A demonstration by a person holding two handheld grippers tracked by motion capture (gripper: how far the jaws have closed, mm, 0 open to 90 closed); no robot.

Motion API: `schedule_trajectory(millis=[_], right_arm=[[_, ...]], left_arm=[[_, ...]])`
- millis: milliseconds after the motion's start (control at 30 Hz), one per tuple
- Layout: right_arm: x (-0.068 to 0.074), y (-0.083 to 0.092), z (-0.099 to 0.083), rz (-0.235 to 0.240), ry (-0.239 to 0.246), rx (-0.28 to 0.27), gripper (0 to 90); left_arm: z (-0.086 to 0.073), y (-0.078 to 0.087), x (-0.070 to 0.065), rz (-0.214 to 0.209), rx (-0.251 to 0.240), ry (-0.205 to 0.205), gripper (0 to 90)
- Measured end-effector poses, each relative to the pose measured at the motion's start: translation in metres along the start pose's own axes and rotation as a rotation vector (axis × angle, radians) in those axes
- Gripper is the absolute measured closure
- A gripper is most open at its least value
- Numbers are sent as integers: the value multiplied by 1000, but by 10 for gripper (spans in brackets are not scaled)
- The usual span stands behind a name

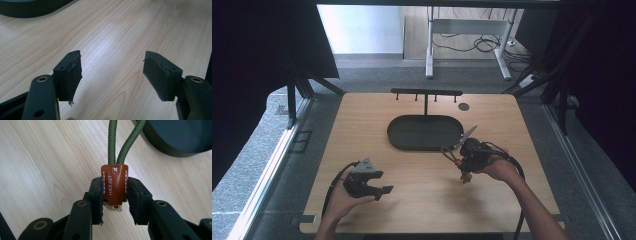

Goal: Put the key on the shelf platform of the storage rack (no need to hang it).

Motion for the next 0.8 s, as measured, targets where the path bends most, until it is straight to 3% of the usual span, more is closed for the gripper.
schedule_trajectory(millis=[500,800], right_arm=[[-6,12,17,-20,14,-29,668],[-13,17,28,-26,13,-15,667]], left_arm=[[0,-1,0,-1,1,-3,317],[0,-2,-1,-6,6,-4,317]])
Point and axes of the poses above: each handheld gripper's, and its own axes: y roughly backward along the jaws, z roughly out of its top, x roughly to its left, the point moved 6 cm from there along -y, roughly forward along the jaws, and after that the axes turned 4 degrees about z, right-handed, at the moved point
